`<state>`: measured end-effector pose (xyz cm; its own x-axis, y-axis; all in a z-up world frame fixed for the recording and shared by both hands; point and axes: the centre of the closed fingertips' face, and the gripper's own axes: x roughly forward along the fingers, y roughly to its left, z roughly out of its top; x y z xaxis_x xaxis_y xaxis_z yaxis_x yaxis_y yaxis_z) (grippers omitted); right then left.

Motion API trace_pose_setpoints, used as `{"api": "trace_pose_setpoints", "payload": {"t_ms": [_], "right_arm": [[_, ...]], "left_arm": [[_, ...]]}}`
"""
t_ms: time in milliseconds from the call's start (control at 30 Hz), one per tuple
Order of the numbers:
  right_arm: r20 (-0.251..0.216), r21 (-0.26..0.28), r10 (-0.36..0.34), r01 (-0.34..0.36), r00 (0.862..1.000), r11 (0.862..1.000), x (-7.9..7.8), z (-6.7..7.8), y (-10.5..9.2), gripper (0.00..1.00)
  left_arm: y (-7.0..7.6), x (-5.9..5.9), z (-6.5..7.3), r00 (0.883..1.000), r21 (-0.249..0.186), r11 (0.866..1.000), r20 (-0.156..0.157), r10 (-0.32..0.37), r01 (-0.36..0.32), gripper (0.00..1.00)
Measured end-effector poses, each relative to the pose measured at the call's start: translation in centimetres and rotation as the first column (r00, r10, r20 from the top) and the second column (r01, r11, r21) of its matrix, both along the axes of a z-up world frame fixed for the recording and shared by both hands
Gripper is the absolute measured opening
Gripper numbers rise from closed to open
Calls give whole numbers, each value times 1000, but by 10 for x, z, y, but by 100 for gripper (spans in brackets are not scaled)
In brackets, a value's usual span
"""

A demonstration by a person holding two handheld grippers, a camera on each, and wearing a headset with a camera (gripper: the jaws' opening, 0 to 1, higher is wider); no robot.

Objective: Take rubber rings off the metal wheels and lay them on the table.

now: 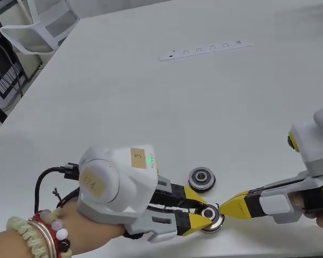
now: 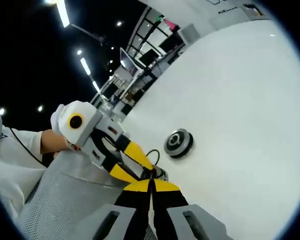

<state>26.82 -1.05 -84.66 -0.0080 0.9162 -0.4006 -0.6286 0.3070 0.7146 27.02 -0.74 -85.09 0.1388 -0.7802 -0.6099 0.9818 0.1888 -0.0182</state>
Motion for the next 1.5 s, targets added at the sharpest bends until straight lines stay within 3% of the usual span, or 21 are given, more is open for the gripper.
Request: {"api": "trace_pose_setpoints", "payload": {"t_ms": [600,933,1000,1033,1167,1333,1400,1500], "right_arm": [[4,19,15,-15,1000,1000,-3,5,6,0],[45,21,47,-48,998,999,-4,8,13,0],[35,35,45,-46,998,998,-4,9,13,0],[17,73,54,-55,998,996,-7,15,16,0],[36,88,21,-24,999,996,3,20,15,0],[62,54,31,-34,998,998,2,13,14,0],[81,7,27,-27,996,1000,5,5,9,0],[85,-1,30,-30,996,1000,4,3,9,0]], "left_arm": [[0,0,0,1000,1,1000,2,-1,1,13],[0,0,0,1000,2,1000,4,-1,1,13],[0,0,0,1000,2,1000,4,-1,1,13],[0,0,0,1000,2,1000,4,-1,1,13],[0,0,0,1000,1,1000,4,1,-1,13],[-1,0,0,1000,6,1000,2,11,-11,13],[-1,1,0,1000,4,1000,-13,23,-23,13],[-1,1,1,999,10,999,-27,34,-33,14]]}}
